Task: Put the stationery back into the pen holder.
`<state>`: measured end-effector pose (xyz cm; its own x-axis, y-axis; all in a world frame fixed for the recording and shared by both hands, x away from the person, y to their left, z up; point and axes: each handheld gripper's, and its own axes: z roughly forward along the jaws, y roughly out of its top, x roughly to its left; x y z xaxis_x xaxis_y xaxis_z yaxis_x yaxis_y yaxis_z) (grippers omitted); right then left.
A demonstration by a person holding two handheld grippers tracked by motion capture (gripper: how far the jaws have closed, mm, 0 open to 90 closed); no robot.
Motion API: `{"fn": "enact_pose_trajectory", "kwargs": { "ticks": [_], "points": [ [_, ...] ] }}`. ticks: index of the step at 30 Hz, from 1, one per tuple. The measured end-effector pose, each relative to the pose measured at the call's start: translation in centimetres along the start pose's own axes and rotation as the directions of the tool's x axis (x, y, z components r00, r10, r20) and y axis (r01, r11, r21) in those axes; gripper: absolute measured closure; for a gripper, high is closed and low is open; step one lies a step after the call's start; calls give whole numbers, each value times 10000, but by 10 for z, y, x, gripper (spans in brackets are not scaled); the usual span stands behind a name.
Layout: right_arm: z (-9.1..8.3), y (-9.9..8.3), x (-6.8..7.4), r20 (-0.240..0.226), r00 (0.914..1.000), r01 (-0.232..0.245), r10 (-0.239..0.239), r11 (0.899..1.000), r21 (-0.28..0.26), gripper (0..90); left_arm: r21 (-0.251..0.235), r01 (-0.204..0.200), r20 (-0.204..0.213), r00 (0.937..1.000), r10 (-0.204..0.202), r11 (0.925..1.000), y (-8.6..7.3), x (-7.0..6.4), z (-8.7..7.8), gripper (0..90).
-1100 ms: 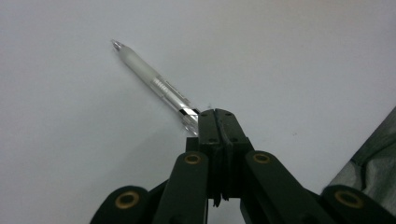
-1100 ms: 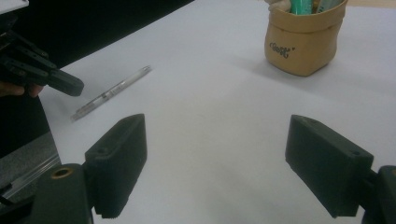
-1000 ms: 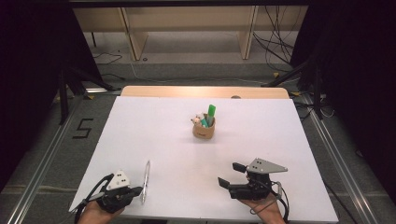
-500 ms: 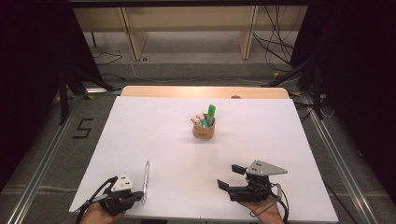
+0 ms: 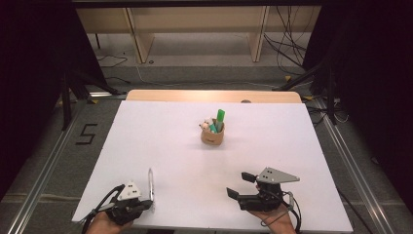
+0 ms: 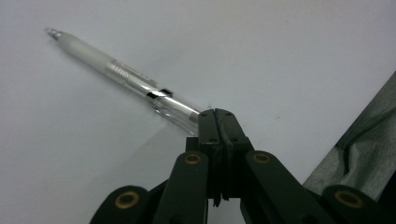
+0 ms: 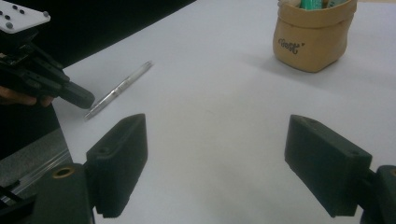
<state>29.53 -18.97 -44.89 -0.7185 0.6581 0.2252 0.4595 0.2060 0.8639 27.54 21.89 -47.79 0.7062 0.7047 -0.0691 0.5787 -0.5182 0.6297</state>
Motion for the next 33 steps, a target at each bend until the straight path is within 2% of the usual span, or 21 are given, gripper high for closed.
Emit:
{"fn": "enact_pose_trajectory", "kwargs": {
  "ticks": [33],
  "points": [
    [0,1,-2,24,10000,-11,11,10000,-74,225,-272,-405,36,9992,406,9988,19,-7,18,892]
  ]
}}
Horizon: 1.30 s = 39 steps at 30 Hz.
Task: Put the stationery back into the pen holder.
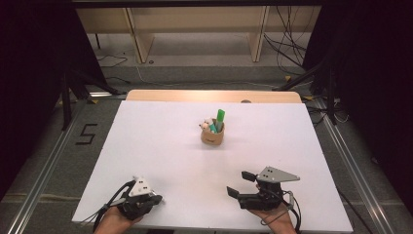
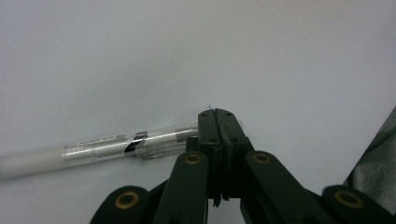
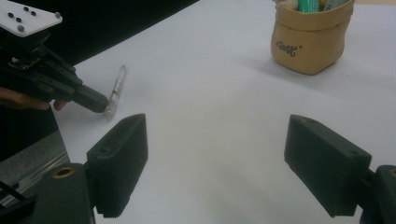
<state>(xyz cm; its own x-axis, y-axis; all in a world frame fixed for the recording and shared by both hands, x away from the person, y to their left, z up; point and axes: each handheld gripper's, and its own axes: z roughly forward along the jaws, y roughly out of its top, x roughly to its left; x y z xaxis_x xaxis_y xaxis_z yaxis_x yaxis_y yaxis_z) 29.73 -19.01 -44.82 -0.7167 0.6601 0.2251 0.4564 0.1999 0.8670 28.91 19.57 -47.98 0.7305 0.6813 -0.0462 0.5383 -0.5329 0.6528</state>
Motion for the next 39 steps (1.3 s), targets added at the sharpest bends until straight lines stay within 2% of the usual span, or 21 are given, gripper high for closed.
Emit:
{"fn": "enact_pose_trajectory", "kwargs": {
  "ticks": [20,33,39],
  "points": [
    [-3,1,-1,63,10000,3,-2,9999,-107,224,-178,-61,-178,9998,58,9998,18,8,16,893],
    [-4,1,-1,105,9999,10,-9,9999,-127,223,-328,254,-189,9995,-260,9991,25,17,19,893],
    [-4,1,-1,110,9999,-35,37,9999,-121,223,-245,233,-83,9997,-235,9994,24,17,19,893]
  ]
}}
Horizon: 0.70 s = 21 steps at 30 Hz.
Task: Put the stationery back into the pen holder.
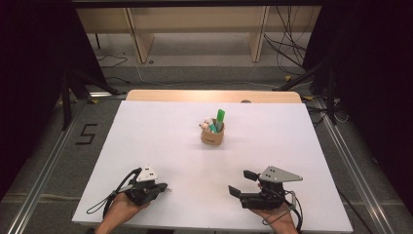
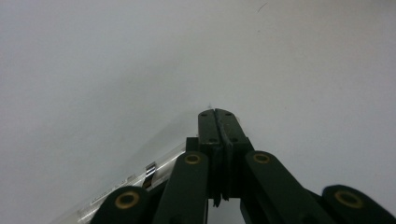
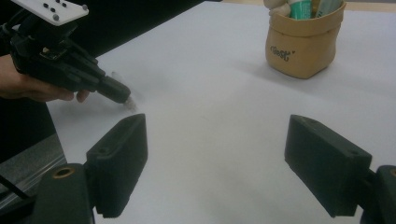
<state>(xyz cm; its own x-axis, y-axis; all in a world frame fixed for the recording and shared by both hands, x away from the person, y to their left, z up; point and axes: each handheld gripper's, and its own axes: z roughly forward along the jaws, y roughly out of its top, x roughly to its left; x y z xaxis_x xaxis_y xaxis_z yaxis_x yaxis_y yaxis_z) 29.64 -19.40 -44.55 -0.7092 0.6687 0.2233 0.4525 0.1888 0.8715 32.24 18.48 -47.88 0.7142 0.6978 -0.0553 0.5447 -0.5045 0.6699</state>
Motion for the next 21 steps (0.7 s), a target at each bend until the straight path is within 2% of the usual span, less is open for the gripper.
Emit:
{"fn": "enact_pose_trajectory", "kwargs": {
  "ticks": [5,14,17,18,19,21],
  "points": [
    [0,0,0,-12,10000,23,-23,10000,-4,223,180,-112,156,9998,109,9998,-1,-2,1,893],
    [0,0,0,-22,10000,26,-26,10000,-25,223,132,-158,115,9998,157,9998,0,-2,0,891],
    [0,0,0,-20,10000,32,-32,10000,-43,223,-45,-220,160,9996,220,9997,1,-2,-5,857],
    [0,0,0,-30,10000,19,-19,10000,-45,223,-128,-298,167,9994,300,9995,3,-1,-8,809],
    [0,0,0,-30,10000,19,-19,10000,-45,223,-186,-396,203,9990,399,9990,4,0,-11,809],
    [0,0,0,-28,10000,-2,2,10000,-34,223,-135,-812,221,9964,815,9966,8,3,-19,692]
  ]
}}
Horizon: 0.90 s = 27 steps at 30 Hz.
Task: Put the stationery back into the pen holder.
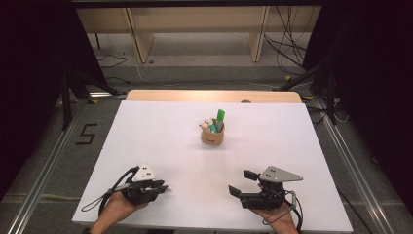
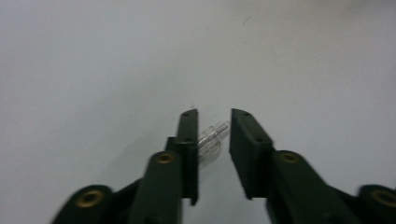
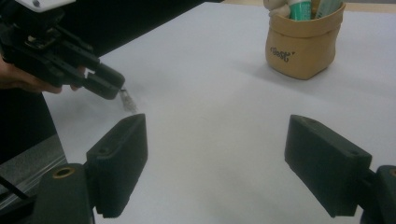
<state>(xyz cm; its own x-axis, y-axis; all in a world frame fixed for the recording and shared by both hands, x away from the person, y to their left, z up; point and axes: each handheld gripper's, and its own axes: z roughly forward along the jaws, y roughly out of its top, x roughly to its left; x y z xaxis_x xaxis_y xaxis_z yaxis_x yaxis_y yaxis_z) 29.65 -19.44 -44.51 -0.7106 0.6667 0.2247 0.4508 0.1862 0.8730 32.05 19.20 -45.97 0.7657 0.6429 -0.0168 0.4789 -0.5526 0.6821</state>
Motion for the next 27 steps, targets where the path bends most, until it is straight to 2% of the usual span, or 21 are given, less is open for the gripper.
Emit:
{"fn": "enact_pose_trajectory", "kwargs": {
  "ticks": [2,5,6,8,11,15,18,19,21,24,27],
  "points": [
    [0,0,0,-15,10000,-1,1,10000,-23,223,244,-408,-166,9990,412,9989,5,3,-7,563],
    [-1,0,0,-19,10000,6,-6,10000,-29,223,504,-569,-57,9983,573,9971,13,11,-15,426],
    [-1,0,0,-19,10000,6,-6,10000,-29,223,700,-631,19,9980,631,9955,15,13,-16,426],
    [-1,1,0,-16,10000,-1,1,10000,-35,223,1137,-843,-56,9963,855,9899,20,17,-17,364],
    [-1,1,0,-24,10000,16,-16,10000,-47,223,1660,-933,275,9956,900,9817,26,25,-17,322],
    [-2,0,0,-37,10000,-47,47,10000,-47,223,1984,-1125,327,9936,1081,9736,35,35,-18,299],
    [-2,0,0,-46,10000,9,-9,10000,-54,223,2332,-1389,491,9902,1310,9625,40,40,-17,286],
    [-2,0,0,-55,10000,14,-14,10000,-60,223,2297,-1382,490,9903,1303,9634,41,41,-18,286],
    [-2,0,0,-48,10000,20,-21,10000,-75,223,2259,-1369,633,9900,1257,9645,41,42,-17,287],
    [-3,0,0,-59,10000,62,-62,9999,-94,223,2463,-1446,562,9893,1349,9584,36,43,-13,285],
    [-3,1,0,-51,10000,86,-86,9999,-82,221,2877,-1550,550,9879,1453,9451,30,45,-5,264]
  ]
}}
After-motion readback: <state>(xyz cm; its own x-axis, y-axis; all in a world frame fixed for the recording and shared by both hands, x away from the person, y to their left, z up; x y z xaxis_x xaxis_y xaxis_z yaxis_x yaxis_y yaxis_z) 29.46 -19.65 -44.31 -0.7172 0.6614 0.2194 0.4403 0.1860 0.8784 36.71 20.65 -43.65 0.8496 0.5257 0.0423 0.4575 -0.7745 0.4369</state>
